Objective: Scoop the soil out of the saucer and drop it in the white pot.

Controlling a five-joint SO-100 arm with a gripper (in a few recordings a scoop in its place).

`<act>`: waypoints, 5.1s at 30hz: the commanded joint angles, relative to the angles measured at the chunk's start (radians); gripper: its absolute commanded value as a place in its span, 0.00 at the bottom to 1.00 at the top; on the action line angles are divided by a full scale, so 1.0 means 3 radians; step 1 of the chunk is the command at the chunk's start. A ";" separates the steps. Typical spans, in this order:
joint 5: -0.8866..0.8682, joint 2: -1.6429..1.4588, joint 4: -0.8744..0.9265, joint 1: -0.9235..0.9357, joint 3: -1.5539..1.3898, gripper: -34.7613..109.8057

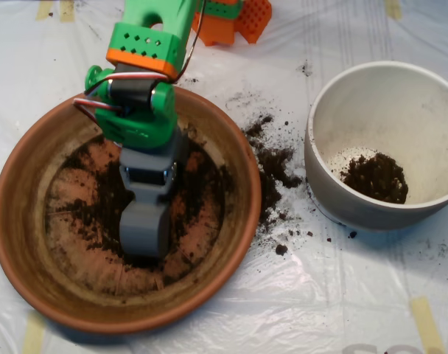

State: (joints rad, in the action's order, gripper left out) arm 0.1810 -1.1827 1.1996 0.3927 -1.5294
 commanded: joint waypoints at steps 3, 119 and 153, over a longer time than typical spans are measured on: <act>0.0097 -0.0026 0.0133 0.0123 0.0184 0.52; -0.0072 -0.1360 0.1299 -0.2889 0.1723 0.48; 0.0128 -0.3119 -0.0798 -0.0077 -0.1713 0.54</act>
State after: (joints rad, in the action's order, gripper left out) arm 0.2240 -2.0356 1.0216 0.3068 -2.0110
